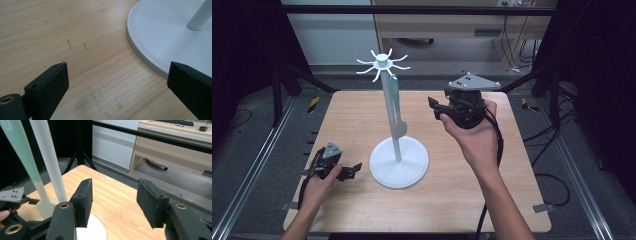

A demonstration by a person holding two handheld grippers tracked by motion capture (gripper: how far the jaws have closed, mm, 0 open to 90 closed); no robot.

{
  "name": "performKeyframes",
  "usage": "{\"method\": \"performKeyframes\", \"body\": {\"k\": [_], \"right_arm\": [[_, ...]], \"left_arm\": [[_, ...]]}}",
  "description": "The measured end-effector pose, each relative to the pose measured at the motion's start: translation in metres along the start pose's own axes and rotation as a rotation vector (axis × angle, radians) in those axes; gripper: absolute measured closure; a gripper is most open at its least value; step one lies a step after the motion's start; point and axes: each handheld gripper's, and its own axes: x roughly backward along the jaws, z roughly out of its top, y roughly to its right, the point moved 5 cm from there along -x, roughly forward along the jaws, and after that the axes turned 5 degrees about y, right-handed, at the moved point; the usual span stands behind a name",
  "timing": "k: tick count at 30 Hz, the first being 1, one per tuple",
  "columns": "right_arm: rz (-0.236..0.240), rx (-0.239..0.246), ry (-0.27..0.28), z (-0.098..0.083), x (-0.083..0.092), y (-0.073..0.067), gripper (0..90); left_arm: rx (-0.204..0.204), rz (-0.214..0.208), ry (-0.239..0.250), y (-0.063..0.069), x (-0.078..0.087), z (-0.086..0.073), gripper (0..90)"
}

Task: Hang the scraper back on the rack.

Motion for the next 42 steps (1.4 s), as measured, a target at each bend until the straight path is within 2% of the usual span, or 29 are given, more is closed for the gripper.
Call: {"method": "performKeyframes", "body": {"k": [8, 9, 15, 26, 41, 42], "right_arm": [[-0.032, -0.002, -0.011, -0.013, -0.004, 0.002, 36.6], [-0.041, -0.001, -0.016, -0.015, -0.004, 0.002, 32.6], [-0.066, -0.001, -0.031, -0.022, -0.003, 0.007, 22.9], [-0.090, -0.009, -0.044, -0.038, -0.001, 0.017, 14.0], [-0.101, -0.025, -0.076, -0.064, -0.001, 0.028, 9.6], [-0.101, -0.028, -0.076, -0.066, -0.001, 0.029, 9.3]], "left_arm": [[0.000, -0.006, 0.007, 0.002, 0.002, 0.000, 3.3], [-0.001, -0.008, 0.008, 0.003, 0.001, 0.000, 3.3], [-0.014, -0.012, -0.002, 0.004, 0.000, 0.001, 3.3], [-0.015, -0.010, -0.003, 0.004, 0.000, 0.001, 3.3], [-0.017, -0.007, 0.000, 0.003, 0.000, 0.000, 3.3], [-0.007, -0.007, 0.003, 0.004, 0.001, 0.000, 3.3]]}}
